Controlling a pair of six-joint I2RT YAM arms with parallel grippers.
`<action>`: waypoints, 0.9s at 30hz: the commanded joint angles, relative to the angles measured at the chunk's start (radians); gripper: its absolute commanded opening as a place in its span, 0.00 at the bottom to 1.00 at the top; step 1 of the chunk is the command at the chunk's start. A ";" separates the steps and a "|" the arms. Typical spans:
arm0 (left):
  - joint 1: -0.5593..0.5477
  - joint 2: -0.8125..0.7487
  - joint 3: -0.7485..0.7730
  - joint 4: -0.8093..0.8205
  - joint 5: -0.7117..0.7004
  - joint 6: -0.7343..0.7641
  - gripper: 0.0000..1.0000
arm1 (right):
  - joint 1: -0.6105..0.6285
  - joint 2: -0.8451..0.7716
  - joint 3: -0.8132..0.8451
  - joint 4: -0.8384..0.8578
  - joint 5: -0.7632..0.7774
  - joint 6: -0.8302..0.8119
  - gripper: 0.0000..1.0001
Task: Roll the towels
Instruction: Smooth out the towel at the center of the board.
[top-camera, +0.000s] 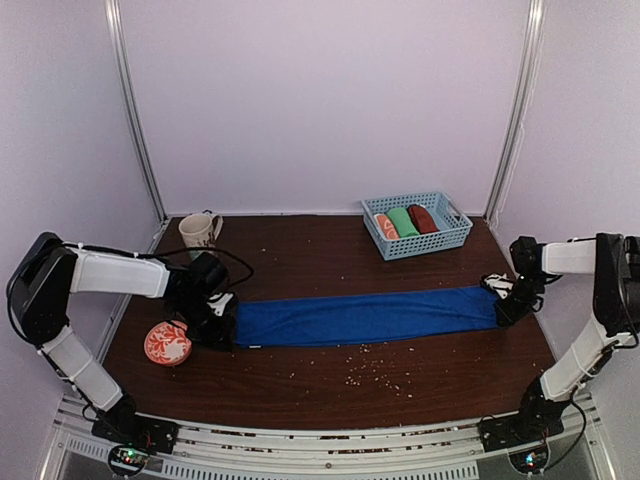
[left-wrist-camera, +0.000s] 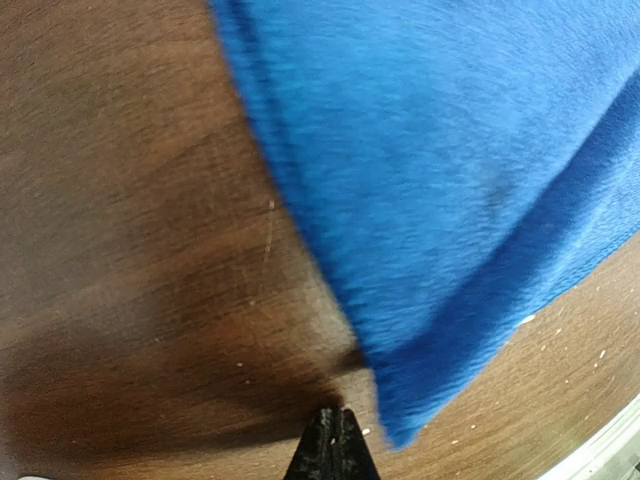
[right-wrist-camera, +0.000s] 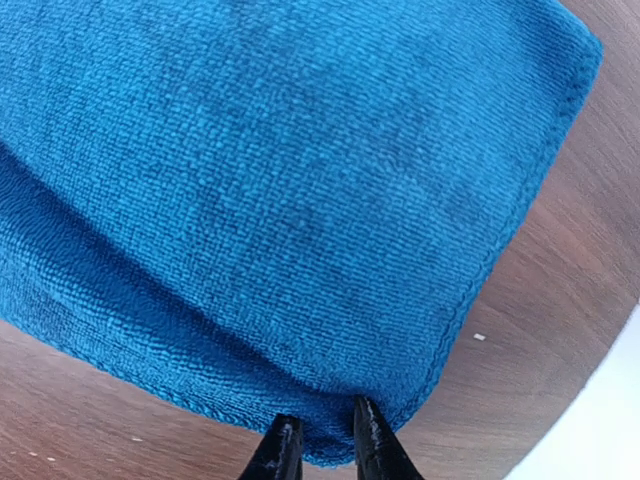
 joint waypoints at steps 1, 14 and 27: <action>0.002 -0.017 -0.034 0.004 -0.044 -0.009 0.00 | -0.031 -0.030 -0.015 0.013 0.056 -0.019 0.20; 0.001 -0.175 0.118 0.323 0.036 0.220 0.35 | -0.032 -0.118 0.194 0.045 -0.044 0.309 0.56; 0.012 0.020 0.035 0.539 0.194 0.179 0.00 | -0.047 0.055 0.252 0.020 -0.075 0.311 0.68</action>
